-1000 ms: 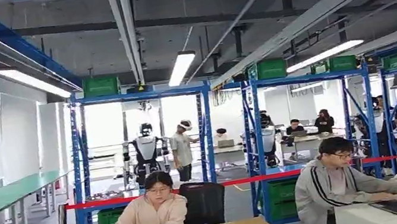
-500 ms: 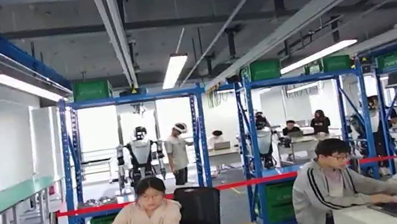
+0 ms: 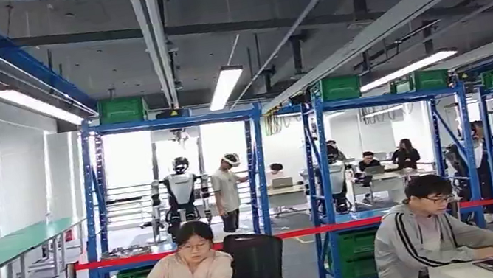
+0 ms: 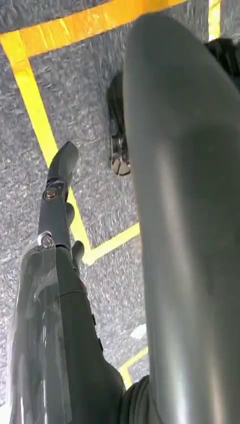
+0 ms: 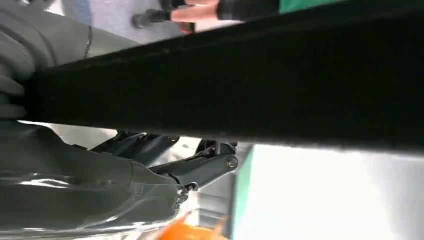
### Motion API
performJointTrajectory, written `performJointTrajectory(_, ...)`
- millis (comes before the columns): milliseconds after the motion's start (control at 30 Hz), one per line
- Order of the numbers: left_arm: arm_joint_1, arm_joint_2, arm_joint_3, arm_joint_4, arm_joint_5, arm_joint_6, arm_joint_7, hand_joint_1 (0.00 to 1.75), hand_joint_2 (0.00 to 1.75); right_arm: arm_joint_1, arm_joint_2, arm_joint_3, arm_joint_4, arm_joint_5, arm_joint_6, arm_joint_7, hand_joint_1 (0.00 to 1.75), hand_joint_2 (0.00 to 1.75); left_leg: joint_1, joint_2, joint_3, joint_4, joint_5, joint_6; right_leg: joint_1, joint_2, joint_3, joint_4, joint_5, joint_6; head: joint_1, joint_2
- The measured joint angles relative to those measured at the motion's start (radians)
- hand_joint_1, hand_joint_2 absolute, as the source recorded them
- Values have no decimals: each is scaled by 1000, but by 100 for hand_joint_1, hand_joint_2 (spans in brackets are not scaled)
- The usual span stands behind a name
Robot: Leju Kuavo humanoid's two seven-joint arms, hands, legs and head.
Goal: Take the parts from the cabinet and place them on the table.
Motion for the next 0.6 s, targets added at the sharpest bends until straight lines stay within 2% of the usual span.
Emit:
performJointTrajectory(33, 0, 0, 0, 0, 0, 0, -1, 0, 0, 2, -2, -10, -23, -2, 0, -1, 175, 175, 0, 0, 3, -3, -4, -7, 1, 0, -1, -1, 11, -1, 0, 0)
performJointTrajectory(67, 3, 0, 0, 0, -1, 0, -3, 0, 0, 6, -3, -21, -42, -3, -1, -1, 175, 175, -2, 2, 12, 3, 4, -11, 3, 1, 6, -10, 8, -6, 1, 0)
performJointTrajectory(100, 2, 2, 0, 0, -2, 0, -5, 0, 0, 6, -3, -29, -59, -5, -1, -1, 175, 175, -2, 3, 25, -4, 4, -14, -2, 2, 23, -23, 7, -13, 0, 0)
performJointTrajectory(133, -1, 2, 0, 0, -2, 0, -6, 0, 0, 7, -3, -38, -76, -7, -1, -1, 175, 175, -1, 4, 26, 9, -9, -13, -7, -1, 43, -39, 8, -13, 0, 0)
performJointTrajectory(167, -5, 2, 0, 0, -3, -3, -8, 0, 0, 2, -4, -45, -87, -8, -1, -1, 175, 175, -3, 4, 7, 48, -25, -13, -9, -1, 53, -42, 6, -16, 0, 0)
performJointTrajectory(200, -8, 2, -1, 0, -3, -3, -8, 0, 0, -2, -4, -53, -102, -7, -2, 1, 175, 175, -3, 4, -30, 112, -51, -16, -10, -2, 55, -42, 2, -19, 0, 0)
performJointTrajectory(267, -7, 4, -1, 0, -6, -2, -7, 0, 0, -4, -4, -74, -132, -7, -7, 8, 175, 175, -3, 4, -125, 257, -111, -22, -9, -1, 61, -41, -7, -22, 0, -1)
performJointTrajectory(300, -5, 4, -1, 0, -8, -1, -6, 0, 0, -5, -4, -87, -150, -7, -8, 15, 175, 175, -2, 4, -155, 289, -110, -24, -9, 1, 65, -41, -11, -21, 0, -1)
performJointTrajectory(333, -3, 4, -1, 0, -10, -1, -6, 0, 0, -8, -4, -100, -168, -7, -8, 23, 175, 175, -1, 4, -161, 272, -83, -27, -10, 3, 72, -41, -17, -20, 0, -1)
performJointTrajectory(400, -4, 5, -1, 0, -11, -1, -6, 0, 0, -16, -4, -119, -192, -8, -8, 30, 175, 175, 3, 4, -126, 147, 22, -33, -14, 5, 91, -39, -30, -13, 0, -1)
performJointTrajectory(433, -4, 5, -1, 0, -11, -1, -6, 0, 0, -22, -4, -124, -201, -8, -8, 32, 175, 175, 6, 4, -95, 51, 95, -37, -15, 4, 104, -34, -42, -6, 0, -1)
performJointTrajectory(467, -4, 4, -2, 0, -11, -1, -6, 0, 0, -26, -5, -129, -207, -7, -9, 33, 175, 175, 4, 3, -95, 47, 83, -37, -14, 5, 105, -33, -47, -1, 0, -1)
performJointTrajectory(500, -7, 4, -3, 0, -11, -1, -9, 0, 0, -36, -5, -135, -213, -7, -10, 41, 175, 175, -1, 7, -98, 9, 52, -28, -12, 6, 94, -17, -50, 3, -1, 0)
performJointTrajectory(533, -9, 4, -3, 0, -11, 0, -10, 0, 0, -46, -5, -142, -222, -4, -12, 57, 175, 175, -3, 6, -104, 29, 73, -13, -12, 7, 85, -11, -58, 13, 0, 1)
performJointTrajectory(567, -7, 4, -4, 0, -11, 0, -10, 0, 0, -56, -5, -148, -225, -4, -13, 71, 175, 175, -8, 5, -105, 36, 67, -4, -13, 6, 85, -11, -60, 17, -1, 0)
performJointTrajectory(600, -7, 4, -6, 0, -12, -1, -11, 0, 0, -67, -5, -152, -225, -4, -13, 82, 175, 175, -7, 5, -104, 35, 68, -2, -14, 6, 85, -7, -63, 21, -1, 0)
